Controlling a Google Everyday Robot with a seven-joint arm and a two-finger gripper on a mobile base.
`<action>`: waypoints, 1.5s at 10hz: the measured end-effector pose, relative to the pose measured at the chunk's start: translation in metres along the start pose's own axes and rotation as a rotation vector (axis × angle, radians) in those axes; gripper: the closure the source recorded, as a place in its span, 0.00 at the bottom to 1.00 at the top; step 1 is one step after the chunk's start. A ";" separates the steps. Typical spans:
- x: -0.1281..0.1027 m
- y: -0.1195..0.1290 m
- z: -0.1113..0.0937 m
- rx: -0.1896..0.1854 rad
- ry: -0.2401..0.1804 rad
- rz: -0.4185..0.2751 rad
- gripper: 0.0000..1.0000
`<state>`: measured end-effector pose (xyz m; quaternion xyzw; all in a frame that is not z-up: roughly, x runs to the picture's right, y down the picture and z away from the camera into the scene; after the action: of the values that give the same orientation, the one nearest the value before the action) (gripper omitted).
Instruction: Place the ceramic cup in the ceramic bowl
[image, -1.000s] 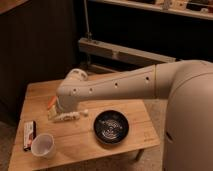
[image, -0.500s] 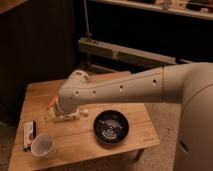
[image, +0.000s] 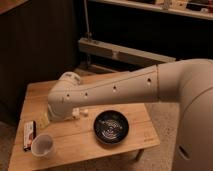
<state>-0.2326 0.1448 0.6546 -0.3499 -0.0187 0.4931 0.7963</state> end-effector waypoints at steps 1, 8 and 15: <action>0.003 0.000 0.005 -0.002 0.012 -0.002 0.20; 0.034 0.015 0.038 -0.025 0.058 -0.029 0.20; 0.037 0.018 0.072 -0.069 0.111 -0.053 0.20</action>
<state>-0.2550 0.2180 0.6868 -0.4034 -0.0008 0.4508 0.7962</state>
